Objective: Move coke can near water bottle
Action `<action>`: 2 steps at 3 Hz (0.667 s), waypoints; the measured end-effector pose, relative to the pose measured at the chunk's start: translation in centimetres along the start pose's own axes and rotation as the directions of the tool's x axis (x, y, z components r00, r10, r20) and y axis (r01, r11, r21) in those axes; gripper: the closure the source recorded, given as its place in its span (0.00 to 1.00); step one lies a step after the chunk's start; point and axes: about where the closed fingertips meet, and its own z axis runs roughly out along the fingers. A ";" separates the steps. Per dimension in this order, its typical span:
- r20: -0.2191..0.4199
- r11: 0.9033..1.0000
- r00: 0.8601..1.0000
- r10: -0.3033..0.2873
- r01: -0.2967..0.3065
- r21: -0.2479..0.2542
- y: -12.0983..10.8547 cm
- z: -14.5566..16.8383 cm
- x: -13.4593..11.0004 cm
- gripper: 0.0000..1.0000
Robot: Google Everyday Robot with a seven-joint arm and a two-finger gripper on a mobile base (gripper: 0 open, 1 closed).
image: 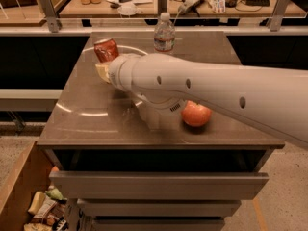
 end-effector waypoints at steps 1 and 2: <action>0.012 0.994 1.000 -0.012 0.011 0.106 -1.0 -2.8 0.9 1.00; 0.053 0.980 0.997 -0.052 0.040 0.197 -1.6 -3.8 0.5 1.00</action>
Offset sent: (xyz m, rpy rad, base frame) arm -0.0286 -0.0476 0.0085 -0.0715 -0.2253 -0.2611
